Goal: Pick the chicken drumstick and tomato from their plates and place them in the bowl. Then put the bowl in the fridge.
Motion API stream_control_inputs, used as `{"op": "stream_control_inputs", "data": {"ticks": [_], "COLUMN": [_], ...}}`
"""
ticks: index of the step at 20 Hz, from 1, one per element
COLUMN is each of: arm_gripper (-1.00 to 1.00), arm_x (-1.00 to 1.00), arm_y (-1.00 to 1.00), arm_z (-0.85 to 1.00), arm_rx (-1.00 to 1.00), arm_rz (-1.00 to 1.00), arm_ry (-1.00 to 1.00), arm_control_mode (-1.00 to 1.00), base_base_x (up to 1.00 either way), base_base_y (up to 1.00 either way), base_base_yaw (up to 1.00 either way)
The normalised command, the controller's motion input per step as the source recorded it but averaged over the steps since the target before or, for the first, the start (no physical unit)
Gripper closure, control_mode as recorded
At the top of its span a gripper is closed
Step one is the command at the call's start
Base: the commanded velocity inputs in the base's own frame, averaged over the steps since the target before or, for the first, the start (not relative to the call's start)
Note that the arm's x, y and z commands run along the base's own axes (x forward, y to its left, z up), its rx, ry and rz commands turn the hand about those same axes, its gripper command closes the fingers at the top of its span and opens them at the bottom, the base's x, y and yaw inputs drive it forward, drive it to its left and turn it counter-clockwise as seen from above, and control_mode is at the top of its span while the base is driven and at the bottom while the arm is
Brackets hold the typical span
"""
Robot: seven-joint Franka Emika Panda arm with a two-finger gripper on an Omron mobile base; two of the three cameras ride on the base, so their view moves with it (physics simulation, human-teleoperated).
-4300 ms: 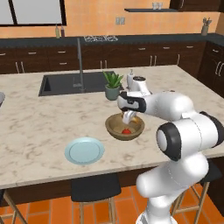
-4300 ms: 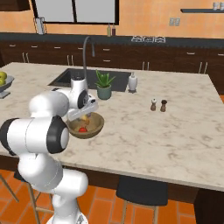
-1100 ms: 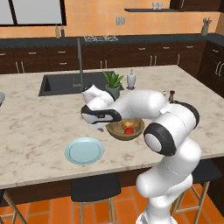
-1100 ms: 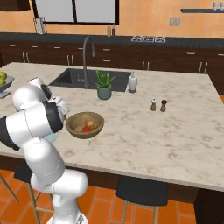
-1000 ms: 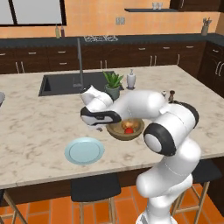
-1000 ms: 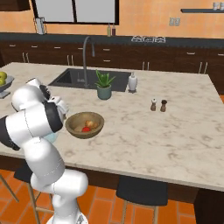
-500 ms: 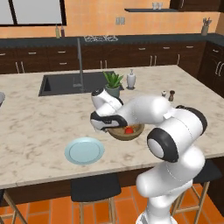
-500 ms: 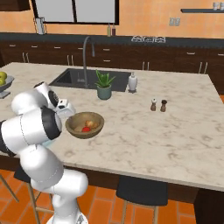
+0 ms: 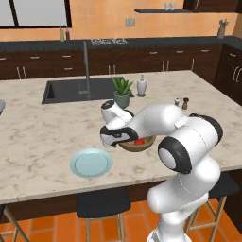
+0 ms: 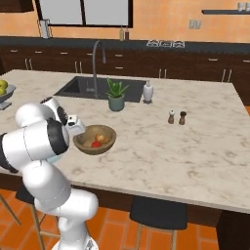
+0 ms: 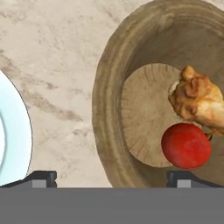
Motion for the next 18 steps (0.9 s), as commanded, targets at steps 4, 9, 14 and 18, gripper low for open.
{"op": "stream_control_inputs", "data": {"ticks": [4,9,14,18], "arm_gripper": [-1.00,-1.00,-1.00,-1.00], "arm_x": [0.11,0.05,0.04,0.09], "arm_y": [-0.07,0.00,-0.04,-0.10], "arm_z": [-0.17,-0.24,-0.24,-0.23], "arm_rx": [0.00,0.00,-0.01,0.00], "arm_rz": [0.00,0.00,0.00,0.00], "arm_ry": [0.00,0.00,0.00,0.00], "arm_control_mode": [-1.00,-1.00,-1.00,-1.00], "base_base_x": [0.00,0.00,0.00,0.00], "base_base_y": [0.00,0.00,0.00,0.00], "base_base_yaw": [0.00,0.00,0.00,0.00]}}
